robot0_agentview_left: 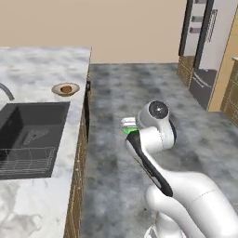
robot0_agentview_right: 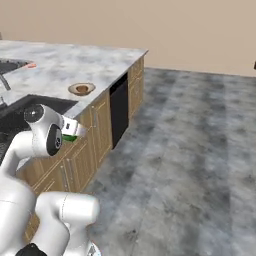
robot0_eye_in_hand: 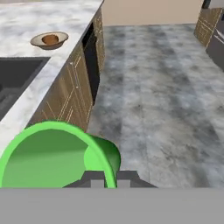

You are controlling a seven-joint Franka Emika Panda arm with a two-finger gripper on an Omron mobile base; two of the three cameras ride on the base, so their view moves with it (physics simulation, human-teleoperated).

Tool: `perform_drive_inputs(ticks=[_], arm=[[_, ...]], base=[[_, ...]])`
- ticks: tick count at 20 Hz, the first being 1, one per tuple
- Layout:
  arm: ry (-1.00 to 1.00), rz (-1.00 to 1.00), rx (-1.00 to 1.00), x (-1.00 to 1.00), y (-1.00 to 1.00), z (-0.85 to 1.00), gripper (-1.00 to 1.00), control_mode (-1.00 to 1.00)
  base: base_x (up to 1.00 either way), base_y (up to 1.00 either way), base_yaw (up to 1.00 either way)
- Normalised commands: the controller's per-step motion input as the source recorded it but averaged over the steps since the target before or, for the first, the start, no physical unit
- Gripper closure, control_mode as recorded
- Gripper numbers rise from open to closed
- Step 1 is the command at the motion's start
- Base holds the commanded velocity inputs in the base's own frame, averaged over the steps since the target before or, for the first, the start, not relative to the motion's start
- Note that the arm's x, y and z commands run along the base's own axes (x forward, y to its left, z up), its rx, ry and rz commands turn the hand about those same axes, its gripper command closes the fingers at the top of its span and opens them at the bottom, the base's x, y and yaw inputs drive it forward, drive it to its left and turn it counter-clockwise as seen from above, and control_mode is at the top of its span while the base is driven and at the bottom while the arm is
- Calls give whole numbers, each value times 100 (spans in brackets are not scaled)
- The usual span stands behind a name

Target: Move the cup from next to the sink to the open cabinet. Then, move the bowl with the potato to the fridge to clear the area for faucet cleaning.

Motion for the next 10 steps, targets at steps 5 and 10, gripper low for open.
perform_drive_inputs(ticks=[5,10], arm=[[0,0,0,0,0,0,100,100],[0,0,0,0,0,0,100,100]], base=[[7,0,-98],[93,17,-57]])
